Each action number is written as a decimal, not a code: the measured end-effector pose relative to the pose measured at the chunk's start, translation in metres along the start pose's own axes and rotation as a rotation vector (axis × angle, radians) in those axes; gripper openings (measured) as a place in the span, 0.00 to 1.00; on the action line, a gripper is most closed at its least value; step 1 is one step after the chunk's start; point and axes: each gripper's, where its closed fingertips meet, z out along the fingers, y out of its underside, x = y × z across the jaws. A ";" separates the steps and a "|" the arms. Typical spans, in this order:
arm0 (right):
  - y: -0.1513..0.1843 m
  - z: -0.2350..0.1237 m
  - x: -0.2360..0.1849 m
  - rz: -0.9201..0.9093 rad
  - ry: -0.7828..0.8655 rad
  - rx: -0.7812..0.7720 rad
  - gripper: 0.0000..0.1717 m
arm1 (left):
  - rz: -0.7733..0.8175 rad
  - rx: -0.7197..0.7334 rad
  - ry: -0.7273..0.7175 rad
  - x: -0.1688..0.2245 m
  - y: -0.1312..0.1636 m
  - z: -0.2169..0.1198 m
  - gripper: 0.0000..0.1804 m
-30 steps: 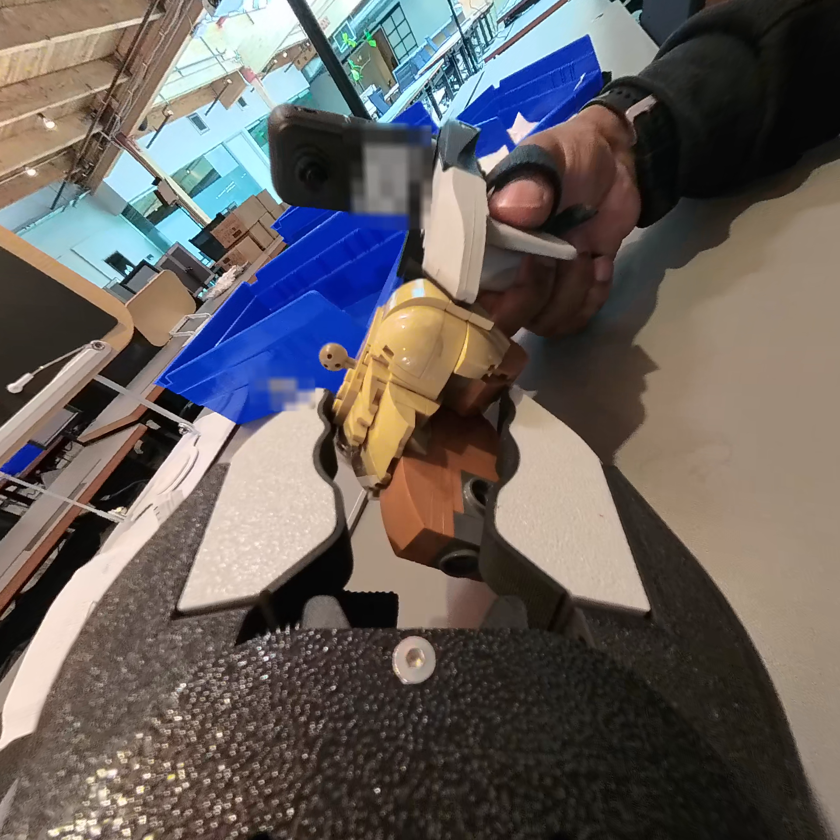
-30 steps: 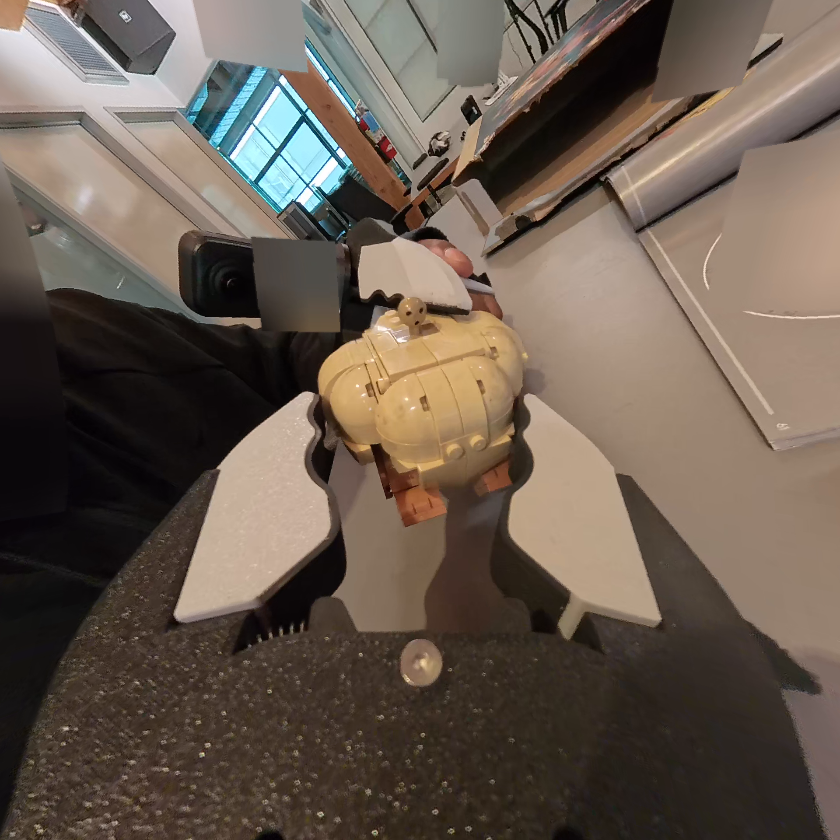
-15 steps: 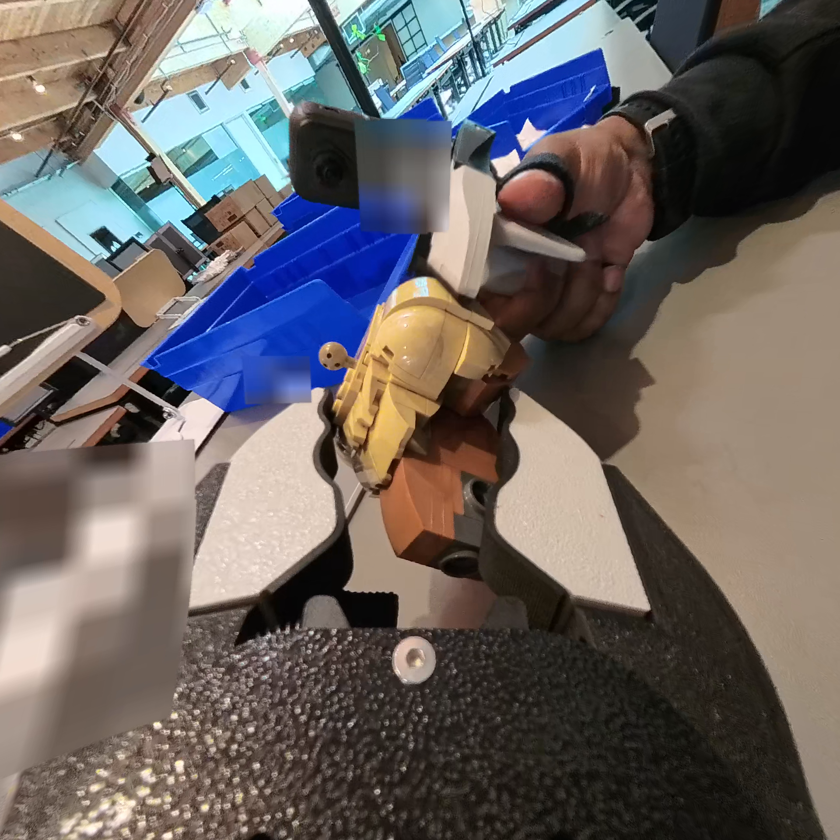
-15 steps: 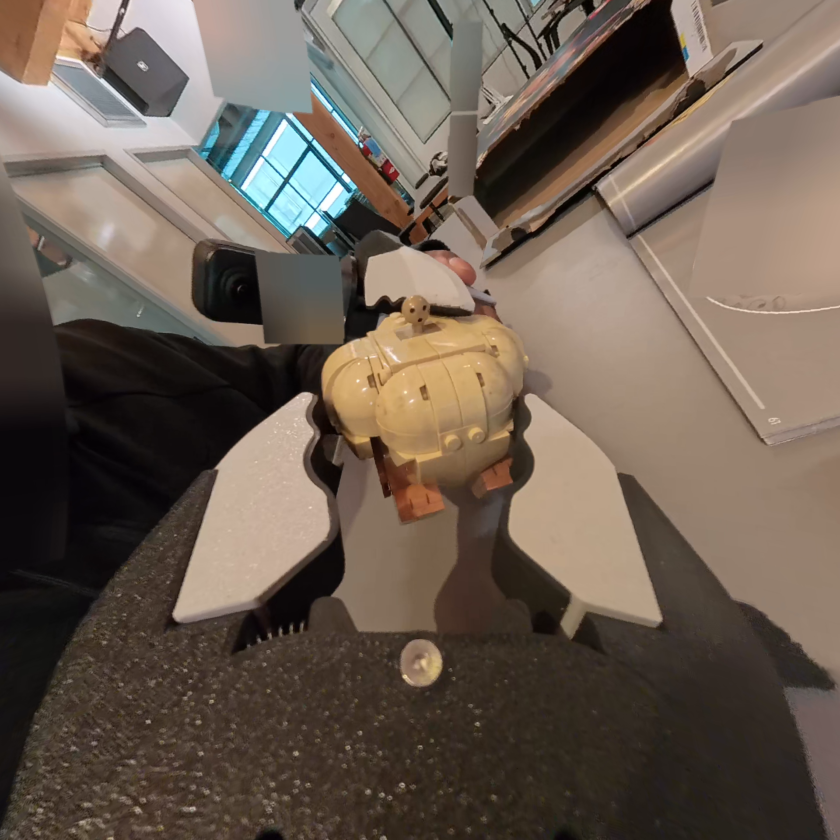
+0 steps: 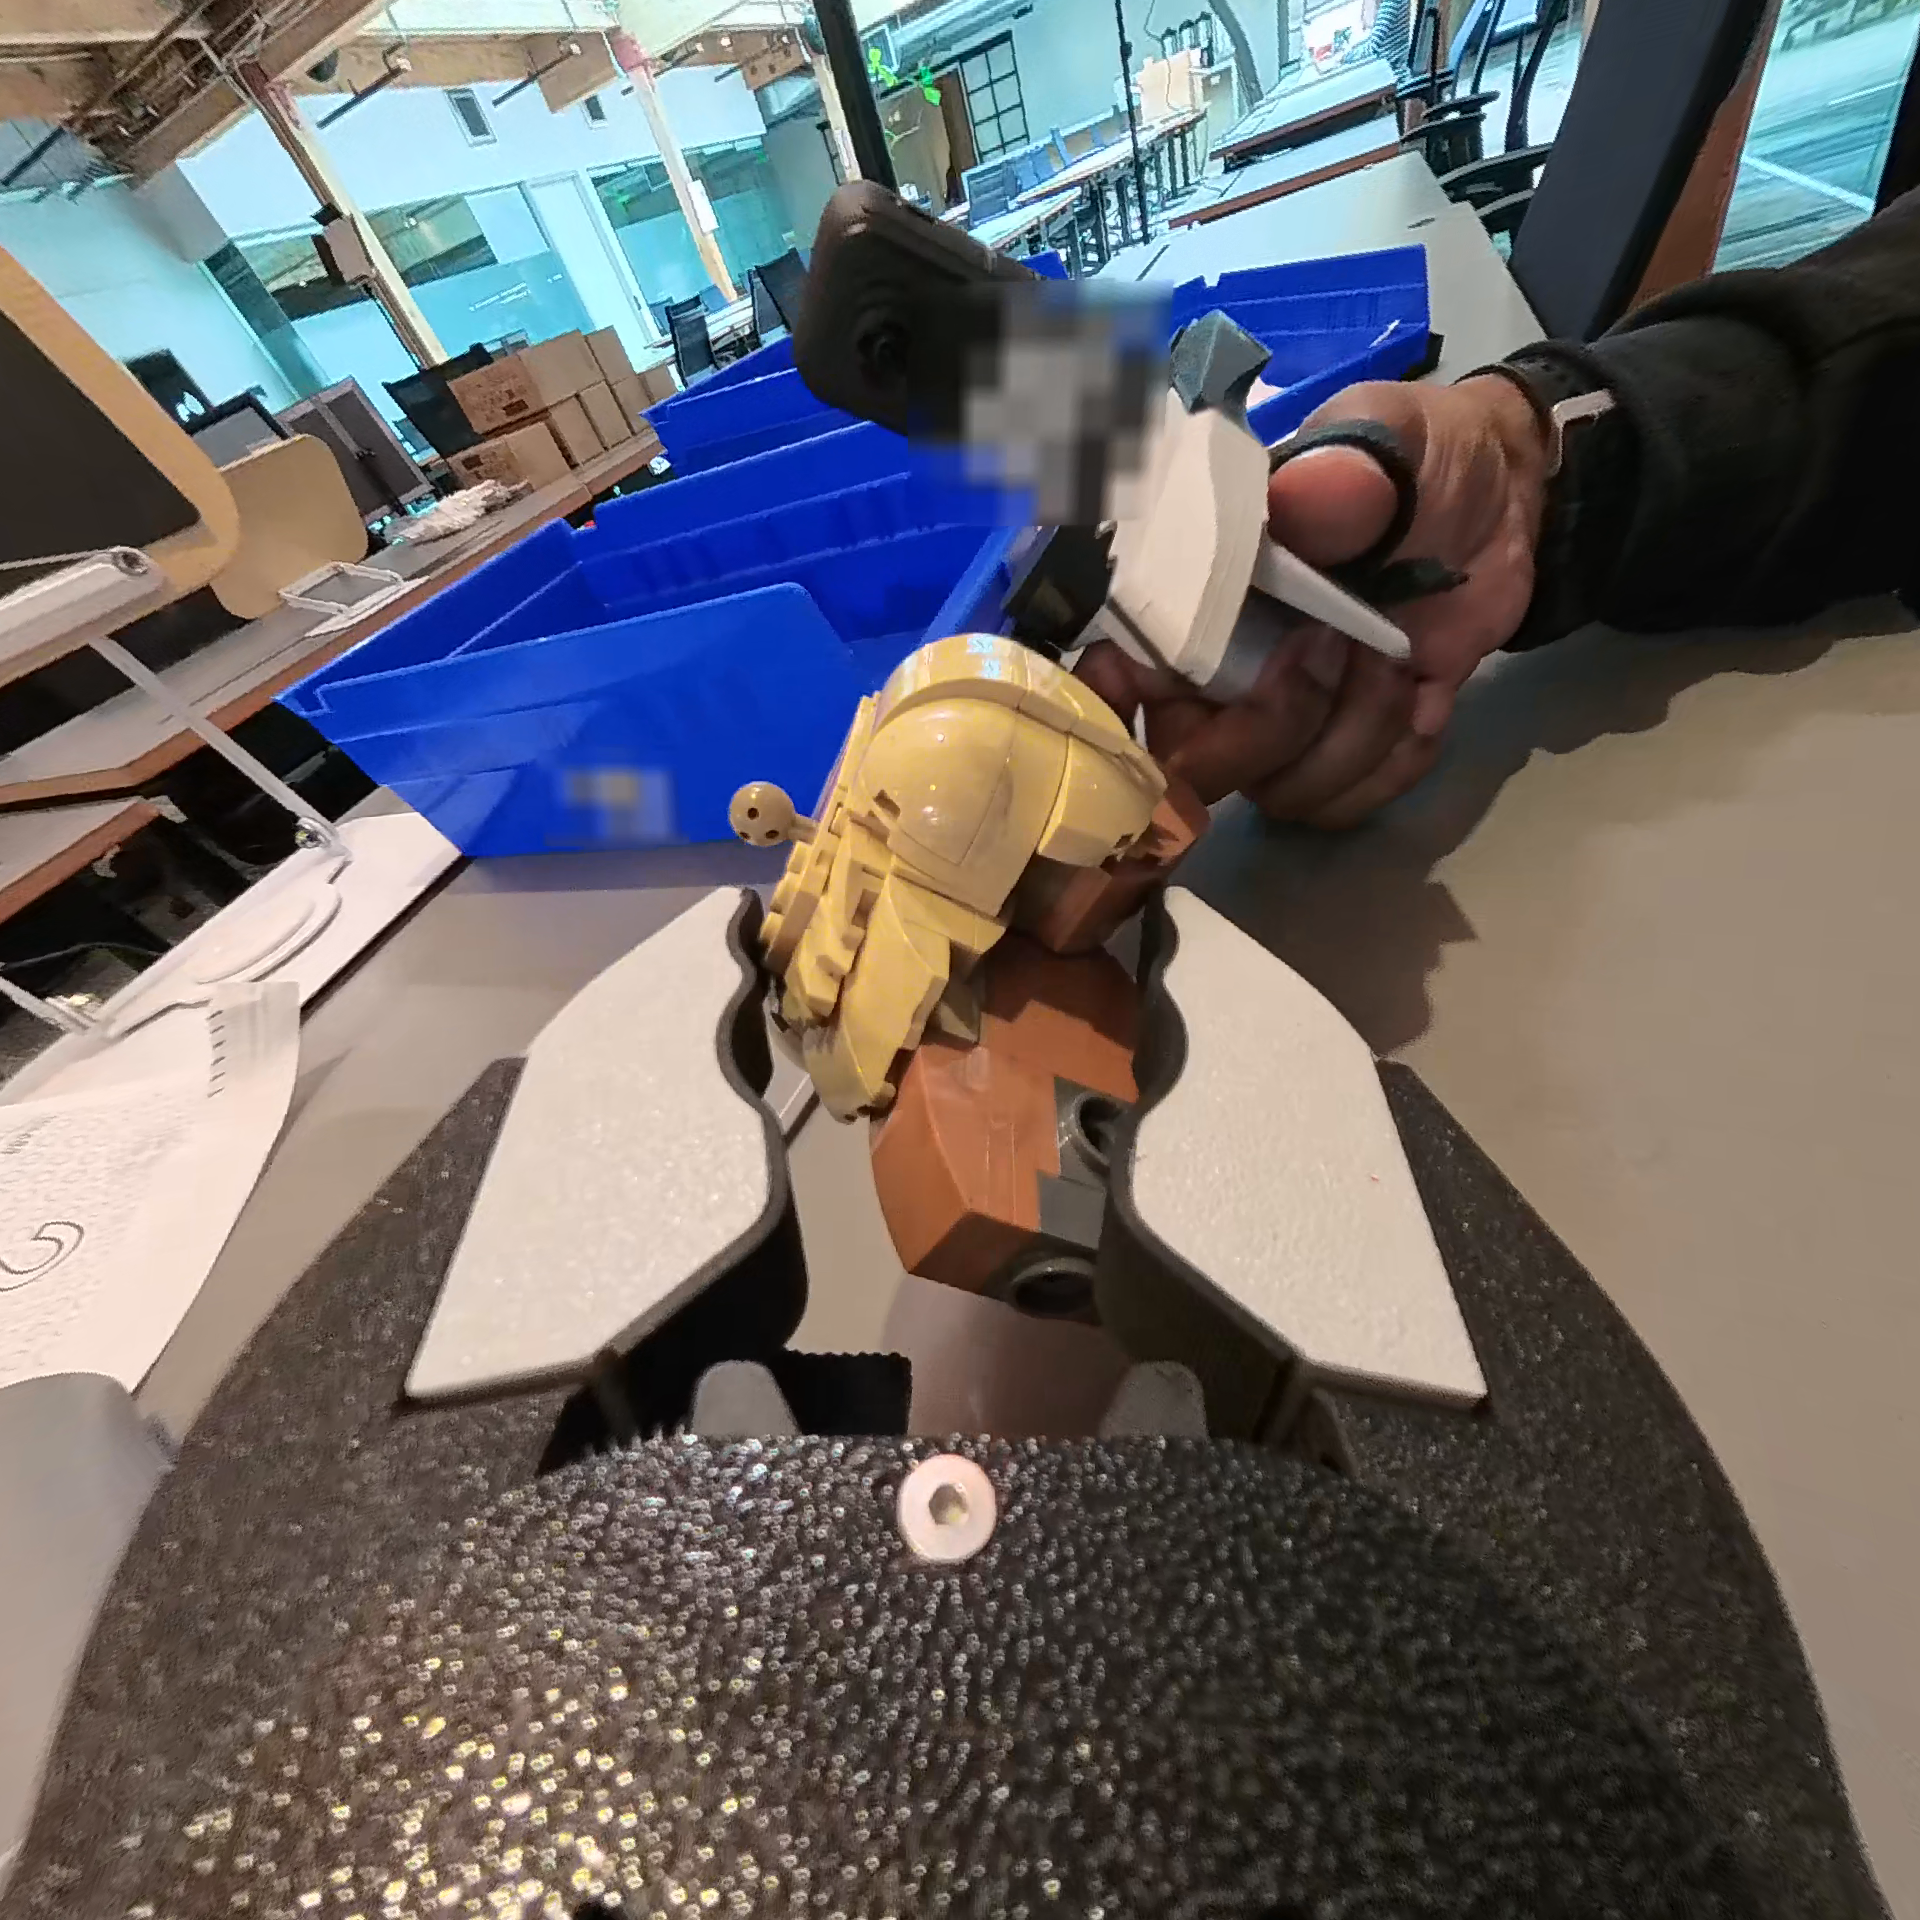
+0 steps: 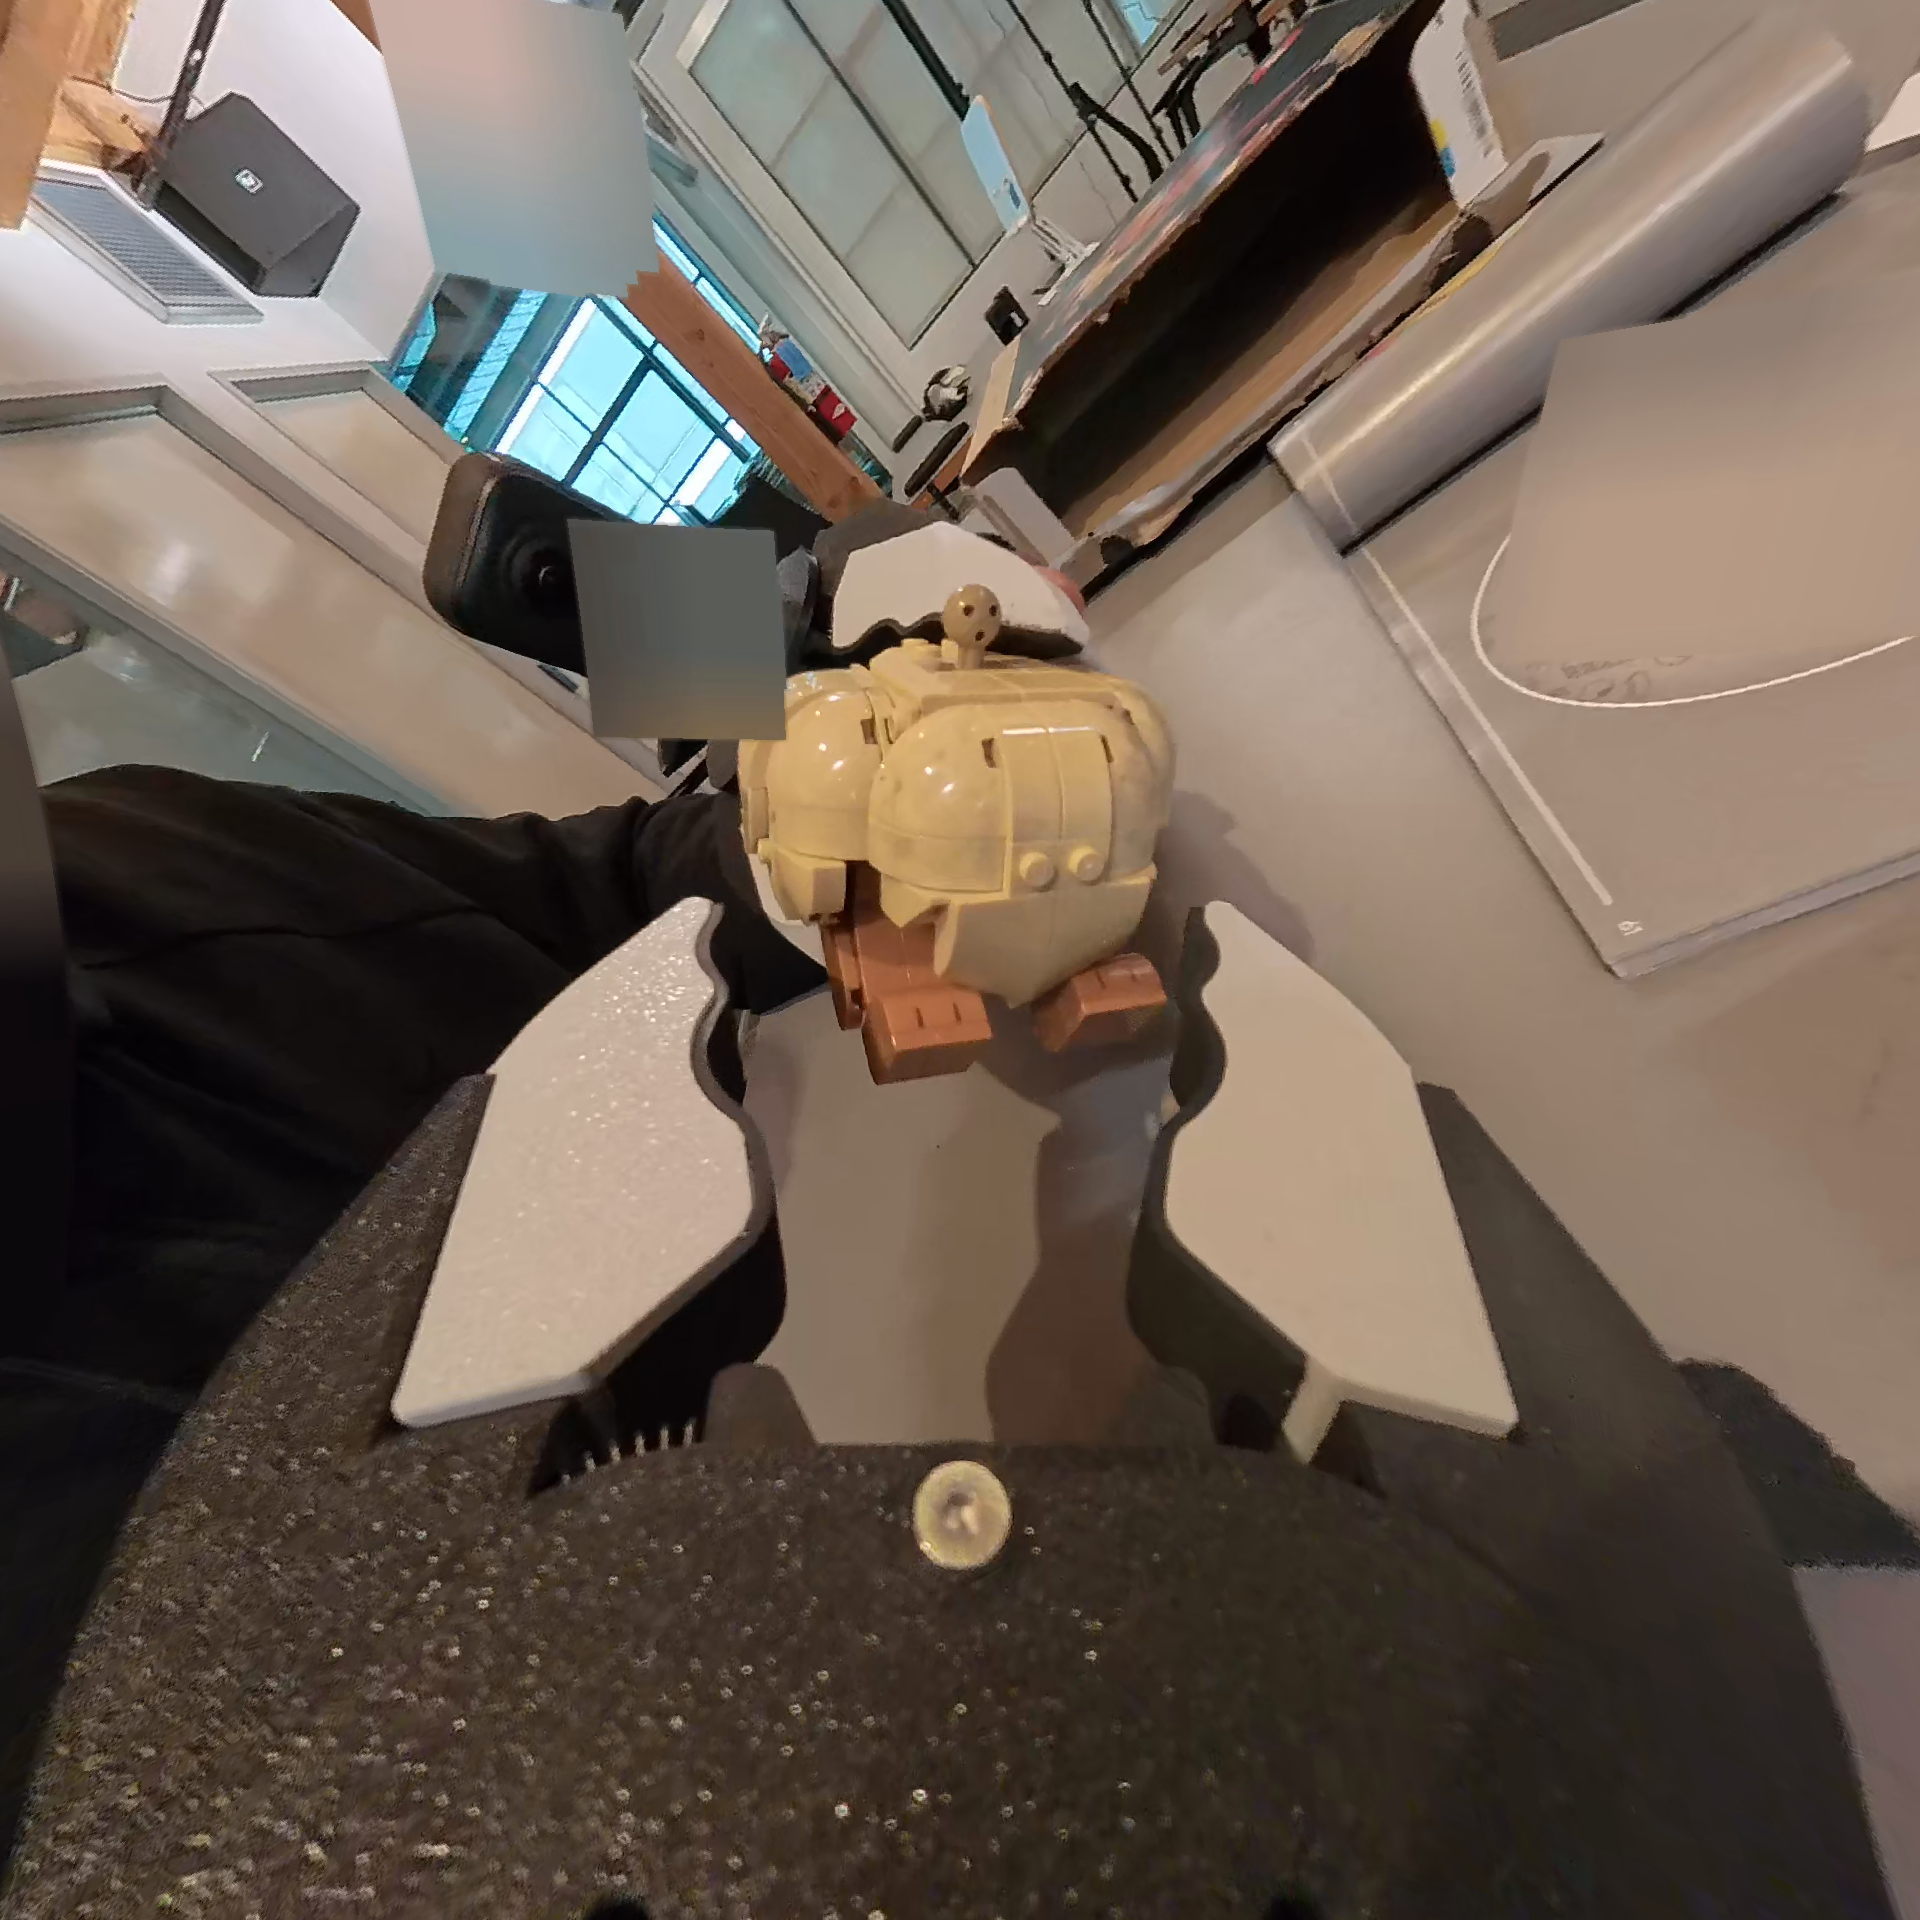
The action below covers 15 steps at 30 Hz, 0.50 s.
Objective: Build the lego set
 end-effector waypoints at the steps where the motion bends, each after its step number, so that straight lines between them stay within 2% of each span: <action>1: -0.001 -0.001 0.002 0.001 0.008 0.003 0.48 | -0.008 0.000 -0.004 -0.002 0.000 -0.001 0.38; 9: -0.010 -0.014 0.012 -0.006 0.054 0.037 0.44 | -0.141 0.041 -0.065 -0.033 -0.001 -0.016 0.38; 15: -0.010 -0.015 0.014 -0.023 0.065 0.034 0.43 | -0.241 0.076 -0.045 -0.038 -0.002 -0.018 0.38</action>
